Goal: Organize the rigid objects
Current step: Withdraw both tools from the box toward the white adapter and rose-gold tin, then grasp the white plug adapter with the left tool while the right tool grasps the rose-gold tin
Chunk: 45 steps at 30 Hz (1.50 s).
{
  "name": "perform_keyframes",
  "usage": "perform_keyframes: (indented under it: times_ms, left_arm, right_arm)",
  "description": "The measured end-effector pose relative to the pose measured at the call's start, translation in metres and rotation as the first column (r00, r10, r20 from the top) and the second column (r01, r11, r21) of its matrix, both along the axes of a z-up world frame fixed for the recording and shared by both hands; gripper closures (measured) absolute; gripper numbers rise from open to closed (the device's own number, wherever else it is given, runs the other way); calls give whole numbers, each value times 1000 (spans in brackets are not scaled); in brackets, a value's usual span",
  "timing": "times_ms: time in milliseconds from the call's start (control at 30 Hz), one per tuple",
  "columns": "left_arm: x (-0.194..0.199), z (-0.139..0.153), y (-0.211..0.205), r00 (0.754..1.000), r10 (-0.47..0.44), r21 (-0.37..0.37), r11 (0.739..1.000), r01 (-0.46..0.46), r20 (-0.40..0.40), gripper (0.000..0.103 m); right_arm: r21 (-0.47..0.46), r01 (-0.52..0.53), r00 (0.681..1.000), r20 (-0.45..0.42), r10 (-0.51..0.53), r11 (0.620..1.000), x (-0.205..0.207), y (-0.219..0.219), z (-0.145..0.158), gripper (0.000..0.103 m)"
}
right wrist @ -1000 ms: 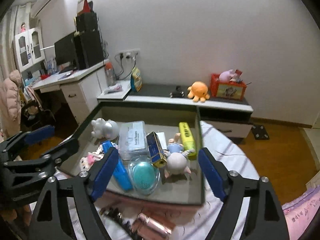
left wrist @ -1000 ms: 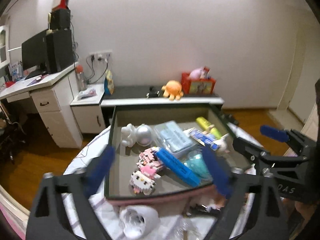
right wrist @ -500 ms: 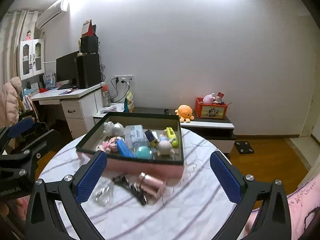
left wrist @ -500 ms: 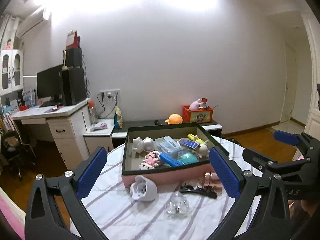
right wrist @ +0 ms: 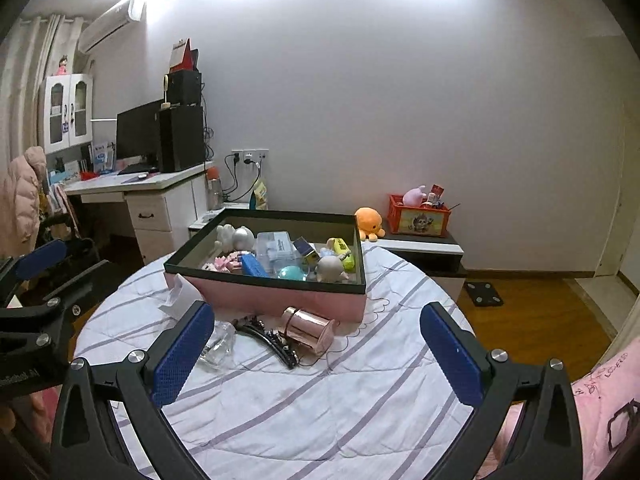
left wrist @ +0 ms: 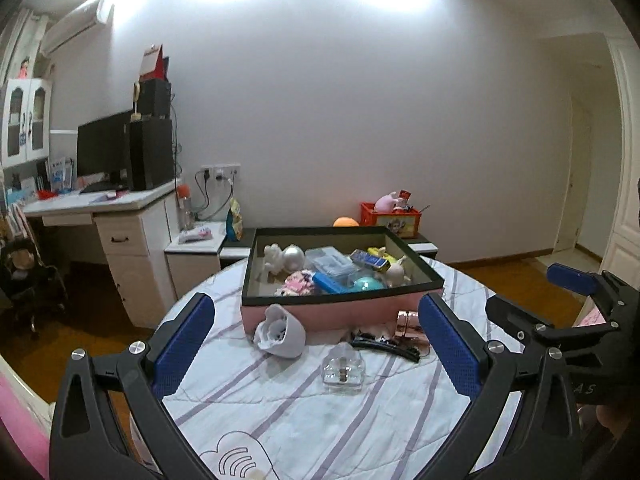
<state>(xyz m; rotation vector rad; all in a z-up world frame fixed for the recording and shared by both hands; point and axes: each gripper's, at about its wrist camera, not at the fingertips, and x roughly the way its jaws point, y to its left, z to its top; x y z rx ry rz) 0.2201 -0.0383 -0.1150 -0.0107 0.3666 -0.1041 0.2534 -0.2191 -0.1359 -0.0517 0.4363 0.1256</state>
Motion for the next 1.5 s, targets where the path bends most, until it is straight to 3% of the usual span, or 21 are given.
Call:
perform_keyframes:
  times_ms: [200, 333, 533, 833, 1167, 1233, 1300, 1400, 1467, 1500]
  left_arm:
    - [13, -20, 7, 998, 23, 17, 1000, -22, -54, 0]
    - [34, -45, 12, 988, 12, 2, 1000, -12, -154, 0]
    - [67, -76, 13, 962, 20, 6, 1000, -19, -272, 0]
    - [118, -93, 32, 923, 14, -36, 999, -30, -385, 0]
    - [152, -104, 41, 903, 10, -33, 999, -26, -429, 0]
    - [156, -109, 41, 894, 22, -21, 999, -35, -448, 2]
    - [160, -114, 42, 882, 20, -28, 999, -37, -471, 13]
    - [165, -118, 41, 873, -5, -48, 999, -21, -487, 23]
    - [166, -118, 35, 873, -7, -27, 1000, -7, -488, 28]
    - [166, -118, 33, 873, -1, -16, 1000, -7, -487, 28]
  right_arm:
    - [-5, 1, 998, -58, -1, 1000, 17, -1, -18, 0]
    - [-6, 10, 992, -122, -11, 1000, 33, -4, -38, 0]
    - [6, 17, 977, -212, -15, 1000, 59, -7, -67, 0]
    - [32, -2, 955, -297, 12, 999, 103, 1, -86, 0]
    - [60, 41, 929, -370, -16, 997, 147, 9, -100, 0]
    - [37, 54, 924, -382, -35, 998, 153, 12, -104, 0]
    - [43, 59, 916, -399, -37, 997, 158, 11, -110, 0]
    - [69, 54, 917, -399, -22, 996, 160, 10, -110, 12]
    - [69, 50, 915, -403, -18, 996, 161, 11, -111, 33]
    - [79, 44, 911, -412, -8, 996, 162, 10, -112, 34]
